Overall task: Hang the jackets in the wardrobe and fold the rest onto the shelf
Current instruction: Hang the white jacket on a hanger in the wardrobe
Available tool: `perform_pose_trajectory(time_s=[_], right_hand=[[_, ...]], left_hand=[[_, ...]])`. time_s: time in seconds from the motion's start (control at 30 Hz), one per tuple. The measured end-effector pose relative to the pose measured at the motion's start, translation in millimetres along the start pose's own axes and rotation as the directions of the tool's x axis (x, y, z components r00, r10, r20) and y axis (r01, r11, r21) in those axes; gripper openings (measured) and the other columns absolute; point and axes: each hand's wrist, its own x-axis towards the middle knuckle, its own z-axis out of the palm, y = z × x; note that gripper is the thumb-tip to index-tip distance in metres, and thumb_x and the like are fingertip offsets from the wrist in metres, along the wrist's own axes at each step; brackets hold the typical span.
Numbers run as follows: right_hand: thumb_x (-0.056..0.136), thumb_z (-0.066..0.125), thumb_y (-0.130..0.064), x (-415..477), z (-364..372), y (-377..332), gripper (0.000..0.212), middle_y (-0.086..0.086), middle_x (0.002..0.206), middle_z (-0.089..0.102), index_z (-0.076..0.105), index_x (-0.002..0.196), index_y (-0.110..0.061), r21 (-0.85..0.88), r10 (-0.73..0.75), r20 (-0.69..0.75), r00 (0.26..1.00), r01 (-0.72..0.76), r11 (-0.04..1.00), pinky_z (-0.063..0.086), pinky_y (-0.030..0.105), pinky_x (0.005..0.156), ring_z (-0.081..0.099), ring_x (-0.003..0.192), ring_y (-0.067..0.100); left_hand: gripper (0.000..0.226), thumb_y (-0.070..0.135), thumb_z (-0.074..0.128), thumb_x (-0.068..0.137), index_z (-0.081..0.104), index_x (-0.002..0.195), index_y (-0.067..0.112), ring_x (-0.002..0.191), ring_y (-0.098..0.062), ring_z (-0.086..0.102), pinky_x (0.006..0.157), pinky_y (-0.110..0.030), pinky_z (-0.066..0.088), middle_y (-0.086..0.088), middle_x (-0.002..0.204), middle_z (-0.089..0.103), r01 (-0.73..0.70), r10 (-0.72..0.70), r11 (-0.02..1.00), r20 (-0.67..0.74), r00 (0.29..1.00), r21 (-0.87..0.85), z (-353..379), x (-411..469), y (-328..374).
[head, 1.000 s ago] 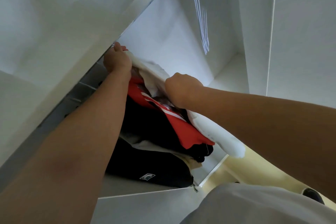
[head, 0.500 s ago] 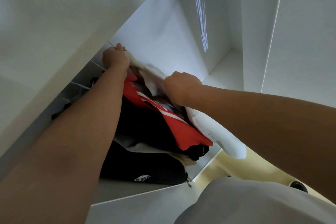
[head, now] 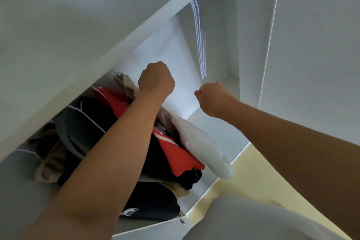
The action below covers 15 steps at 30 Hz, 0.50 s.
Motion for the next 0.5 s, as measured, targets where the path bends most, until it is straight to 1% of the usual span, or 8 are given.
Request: perform_pose_trajectory(time_s=[0.07,0.13,0.2,0.27,0.3,0.37,0.4,0.5], right_hand=[[0.105,0.037,-0.025,-4.0,-10.8,13.5,0.032,0.002,0.071,0.046,0.053,0.080,-0.012,0.021,0.072,-0.044,0.996,-0.072,0.997,0.048,0.034,0.069,0.052,0.075,0.029],[0.105,0.037,-0.020,-6.8,-18.2,23.6,0.028,0.004,0.076,0.049,0.061,0.094,-0.012,0.045,0.132,-0.055,0.990,-0.130,0.991,0.050,0.034,0.072,0.049,0.076,0.028],[0.106,0.037,-0.023,-8.8,-23.4,32.5,0.026,0.006,0.081,0.051,0.060,0.098,-0.015,0.041,0.176,-0.057,0.983,-0.174,0.984,0.048,0.033,0.071,0.050,0.076,0.027],[0.106,0.038,-0.032,-10.4,-26.6,40.5,0.026,0.005,0.082,0.051,0.056,0.094,-0.017,0.050,0.209,-0.067,0.976,-0.205,0.977,0.043,0.031,0.068,0.050,0.070,0.024],[0.106,0.038,-0.033,-11.7,-27.7,44.0,0.027,0.004,0.080,0.051,0.055,0.093,-0.017,0.060,0.225,-0.078,0.971,-0.220,0.974,0.041,0.031,0.067,0.049,0.066,0.022],[0.106,0.038,-0.034,-14.4,-30.1,49.9,0.028,0.004,0.079,0.052,0.055,0.091,-0.017,0.074,0.241,-0.102,0.965,-0.234,0.969,0.040,0.030,0.066,0.049,0.064,0.021],[0.106,0.038,-0.034,-16.2,-31.4,51.6,0.028,0.005,0.081,0.054,0.056,0.091,-0.017,0.081,0.243,-0.112,0.964,-0.234,0.969,0.040,0.030,0.066,0.051,0.066,0.023],[0.106,0.039,-0.034,-20.1,-34.7,54.3,0.031,0.009,0.090,0.062,0.062,0.100,-0.014,0.102,0.233,-0.124,0.964,-0.221,0.970,0.042,0.031,0.068,0.058,0.077,0.030]], left_hand=[[0.031,0.018,0.057,0.091,0.053,0.066,0.000,0.074,-0.036,0.059,0.057,-0.035,0.046,-0.011,0.069,0.059,-0.025,0.045,0.983,0.103,0.994,-0.184,4.3,11.3,18.1],[0.028,0.016,0.056,0.092,0.065,0.079,-0.007,0.077,-0.036,0.069,0.075,-0.046,0.060,-0.020,0.085,0.073,0.061,0.049,0.876,0.213,0.976,-0.478,14.4,24.8,33.5],[0.022,0.017,0.054,0.094,0.065,0.081,0.002,0.075,-0.030,0.066,0.089,-0.051,0.059,-0.022,0.090,0.073,0.199,-0.006,0.749,0.294,0.956,-0.632,27.1,37.4,45.7],[0.027,0.026,0.053,0.097,0.058,0.079,0.006,0.076,-0.029,0.061,0.094,-0.050,0.057,-0.015,0.081,0.063,0.306,-0.071,0.677,0.355,0.932,-0.670,38.1,49.0,55.0],[0.031,0.031,0.052,0.098,0.059,0.085,0.005,0.076,-0.029,0.060,0.095,-0.049,0.057,-0.012,0.081,0.061,0.349,-0.090,0.648,0.387,0.918,-0.677,41.2,52.9,59.2],[0.043,0.038,0.048,0.100,0.062,0.111,0.000,0.080,-0.028,0.062,0.098,-0.047,0.056,-0.013,0.096,0.067,0.408,-0.100,0.594,0.439,0.893,-0.693,47.0,61.7,66.3],[0.044,0.039,0.047,0.101,0.062,0.117,0.000,0.086,-0.028,0.065,0.098,-0.046,0.055,-0.013,0.105,0.070,0.424,-0.094,0.577,0.458,0.884,-0.698,49.7,65.5,69.1],[0.029,0.035,0.051,0.102,0.064,0.101,0.009,0.098,-0.025,0.067,0.091,-0.039,0.057,-0.008,0.110,0.069,0.468,-0.042,0.488,0.515,0.856,-0.737,59.0,69.9,76.1]])
